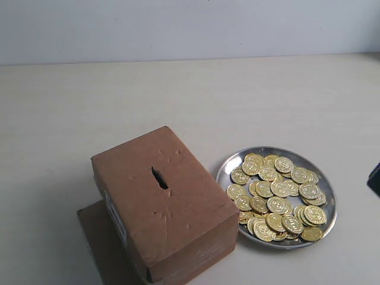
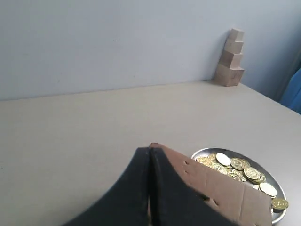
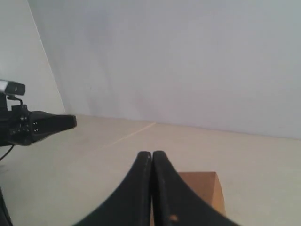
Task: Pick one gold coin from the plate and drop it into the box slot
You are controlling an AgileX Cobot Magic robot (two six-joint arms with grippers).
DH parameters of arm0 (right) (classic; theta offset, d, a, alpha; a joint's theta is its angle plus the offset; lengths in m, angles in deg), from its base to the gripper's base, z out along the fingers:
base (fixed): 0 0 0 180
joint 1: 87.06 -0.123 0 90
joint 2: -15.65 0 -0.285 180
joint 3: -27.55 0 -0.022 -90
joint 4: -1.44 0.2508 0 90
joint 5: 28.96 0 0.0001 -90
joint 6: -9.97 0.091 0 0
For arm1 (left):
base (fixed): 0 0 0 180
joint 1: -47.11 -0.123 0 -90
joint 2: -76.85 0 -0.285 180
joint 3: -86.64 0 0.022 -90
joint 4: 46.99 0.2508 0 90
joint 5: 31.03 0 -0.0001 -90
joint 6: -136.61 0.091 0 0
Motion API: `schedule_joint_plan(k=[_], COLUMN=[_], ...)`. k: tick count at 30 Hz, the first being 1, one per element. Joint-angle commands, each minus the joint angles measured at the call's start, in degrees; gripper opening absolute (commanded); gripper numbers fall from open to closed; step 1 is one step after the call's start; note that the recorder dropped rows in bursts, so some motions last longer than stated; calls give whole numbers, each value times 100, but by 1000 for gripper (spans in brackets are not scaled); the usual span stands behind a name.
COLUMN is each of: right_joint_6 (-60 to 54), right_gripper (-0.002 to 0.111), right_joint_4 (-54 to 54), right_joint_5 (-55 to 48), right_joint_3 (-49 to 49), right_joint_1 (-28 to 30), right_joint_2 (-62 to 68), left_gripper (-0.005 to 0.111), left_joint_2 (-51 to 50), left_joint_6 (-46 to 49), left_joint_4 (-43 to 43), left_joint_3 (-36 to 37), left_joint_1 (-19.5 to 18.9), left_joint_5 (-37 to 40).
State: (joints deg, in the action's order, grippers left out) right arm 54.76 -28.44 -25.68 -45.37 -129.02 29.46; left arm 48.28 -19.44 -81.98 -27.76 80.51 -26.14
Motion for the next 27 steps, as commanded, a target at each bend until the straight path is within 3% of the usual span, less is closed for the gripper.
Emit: schedule_joint_plan(k=[1, 6, 9, 14, 17, 27], right_joint_6=[-443, -864, -886, 324, 1418, 1542], right_gripper=[0, 0, 0, 0, 0, 0], right_joint_4=[27, 27, 27, 287, 1448, 1751], right_joint_5=[294, -258, -1034, -1131, -918, -915], right_joint_3=[-430, -430, -430, -430, -430, -430], right_joint_1=[0, 0, 0, 0, 0, 0], right_joint_2=[-65, -65, -65, -65, -65, -80], left_gripper=[0, 0, 0, 0, 0, 0], left_joint_2=[499, 624, 613, 613, 613, 878], left_joint_6=[-169, -581, -582, -479, -555, -554], left_joint_4=[-83, -207, -207, -79, -178, -169], left_joint_3=[741, 1161, 1161, 1161, 1161, 1161], left_joint_1=[-10, -10, -10, -10, -10, -68], left_joint_5=[-119, -611, -440, -73, -69, -12])
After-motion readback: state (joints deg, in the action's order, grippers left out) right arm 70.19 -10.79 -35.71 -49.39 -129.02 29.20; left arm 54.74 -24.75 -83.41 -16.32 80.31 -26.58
